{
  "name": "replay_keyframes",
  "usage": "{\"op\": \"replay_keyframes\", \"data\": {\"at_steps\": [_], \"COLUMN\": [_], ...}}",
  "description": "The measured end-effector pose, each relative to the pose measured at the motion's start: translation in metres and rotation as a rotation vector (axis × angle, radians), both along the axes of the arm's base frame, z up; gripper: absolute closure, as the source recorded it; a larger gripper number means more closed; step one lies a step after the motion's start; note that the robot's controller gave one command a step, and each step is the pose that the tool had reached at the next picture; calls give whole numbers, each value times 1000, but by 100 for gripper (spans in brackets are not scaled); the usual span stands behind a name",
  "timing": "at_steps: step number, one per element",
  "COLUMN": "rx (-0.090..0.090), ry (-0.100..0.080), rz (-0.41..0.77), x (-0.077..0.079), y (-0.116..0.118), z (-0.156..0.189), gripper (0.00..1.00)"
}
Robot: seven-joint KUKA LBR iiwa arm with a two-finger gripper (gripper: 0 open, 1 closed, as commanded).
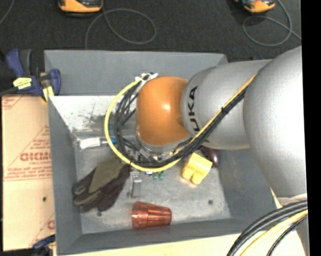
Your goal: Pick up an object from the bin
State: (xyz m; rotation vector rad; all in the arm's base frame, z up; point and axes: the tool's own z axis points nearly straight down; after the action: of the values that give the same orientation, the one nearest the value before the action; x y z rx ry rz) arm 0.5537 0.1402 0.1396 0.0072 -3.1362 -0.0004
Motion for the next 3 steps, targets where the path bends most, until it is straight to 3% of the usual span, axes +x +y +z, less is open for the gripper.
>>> {"op": "replay_keyframes", "data": {"at_steps": [1,2,3], "rx": [1,1,1], "ry": [-8,-13,-4], "rz": [-4,145,239], "x": [2,14,13], "y": [-1,15,23], "z": [5,-33,-66], "gripper": [0,0,0]}}
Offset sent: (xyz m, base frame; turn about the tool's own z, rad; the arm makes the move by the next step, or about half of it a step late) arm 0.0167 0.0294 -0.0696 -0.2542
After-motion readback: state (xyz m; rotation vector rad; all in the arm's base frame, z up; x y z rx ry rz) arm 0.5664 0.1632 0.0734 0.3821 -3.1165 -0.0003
